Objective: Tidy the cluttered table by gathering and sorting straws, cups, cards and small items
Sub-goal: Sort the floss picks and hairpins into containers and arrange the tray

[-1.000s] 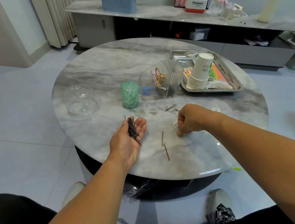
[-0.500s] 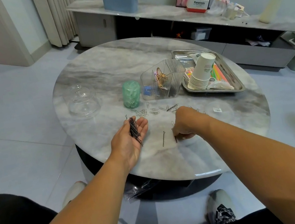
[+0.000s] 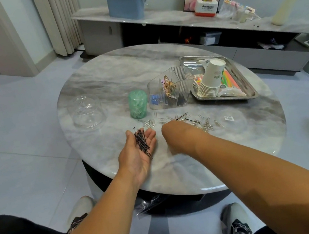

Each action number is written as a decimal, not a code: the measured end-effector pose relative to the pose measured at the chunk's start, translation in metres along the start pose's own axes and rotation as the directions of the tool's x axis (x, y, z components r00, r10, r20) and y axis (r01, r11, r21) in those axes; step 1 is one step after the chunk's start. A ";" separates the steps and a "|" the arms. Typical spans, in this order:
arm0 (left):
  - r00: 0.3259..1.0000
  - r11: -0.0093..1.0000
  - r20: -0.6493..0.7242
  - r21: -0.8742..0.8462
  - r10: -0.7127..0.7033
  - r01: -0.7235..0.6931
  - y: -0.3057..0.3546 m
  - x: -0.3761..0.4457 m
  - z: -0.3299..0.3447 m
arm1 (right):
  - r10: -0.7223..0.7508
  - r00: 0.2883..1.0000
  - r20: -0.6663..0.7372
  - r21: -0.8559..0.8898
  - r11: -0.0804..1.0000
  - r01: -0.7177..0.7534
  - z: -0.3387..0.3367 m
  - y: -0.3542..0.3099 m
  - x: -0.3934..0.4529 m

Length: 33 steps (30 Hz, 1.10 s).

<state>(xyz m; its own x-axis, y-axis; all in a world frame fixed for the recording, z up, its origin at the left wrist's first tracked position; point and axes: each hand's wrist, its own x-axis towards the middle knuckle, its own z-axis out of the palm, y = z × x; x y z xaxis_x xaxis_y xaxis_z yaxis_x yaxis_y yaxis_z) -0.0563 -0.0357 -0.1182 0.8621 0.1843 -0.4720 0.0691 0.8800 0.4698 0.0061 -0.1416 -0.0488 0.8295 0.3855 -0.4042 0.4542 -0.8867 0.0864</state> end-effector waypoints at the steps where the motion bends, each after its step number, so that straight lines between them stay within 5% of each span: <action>1: 1.000 1.000 -0.001 -0.007 -0.001 0.001 -0.001 0.001 0.001 | -0.006 1.000 -0.014 -0.004 1.000 0.006 0.002 0.000 0.001; 6: 1.000 0.999 -0.029 -0.033 0.001 -0.002 -0.003 0.007 0.003 | 0.099 0.995 -0.031 0.208 0.974 -0.091 -0.002 0.007 0.003; 9: 0.999 0.996 0.012 -0.080 -0.041 0.042 -0.011 0.008 0.012 | 0.141 0.990 -0.029 0.503 0.858 -0.108 -0.015 0.001 0.007; 14: 0.994 0.977 0.078 -0.192 -0.077 0.090 -0.024 0.015 0.024 | 0.097 0.995 0.012 0.679 0.730 -0.079 -0.035 0.009 0.016; 18: 0.998 0.987 0.030 -0.150 -0.048 0.052 -0.029 0.020 0.024 | 0.220 0.960 -0.175 0.345 0.927 -0.150 -0.036 0.075 0.021; 21: 0.999 0.990 0.039 -0.140 -0.030 0.035 -0.032 0.019 0.022 | 0.221 0.975 -0.009 0.139 0.966 -0.218 -0.019 0.104 0.014; 33: 0.999 0.994 0.046 -0.111 -0.011 0.016 -0.033 0.014 0.022 | 0.178 0.983 -0.039 0.011 0.984 -0.178 0.002 0.107 0.016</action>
<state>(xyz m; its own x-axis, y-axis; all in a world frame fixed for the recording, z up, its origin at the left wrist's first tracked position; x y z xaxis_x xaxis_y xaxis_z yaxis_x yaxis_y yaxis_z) -0.0354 -0.0714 -0.1236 0.8835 0.1539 -0.4424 0.0271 0.9261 0.3762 0.0671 -0.2307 -0.0475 0.9091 0.2312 -0.3466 0.2959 -0.9439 0.1465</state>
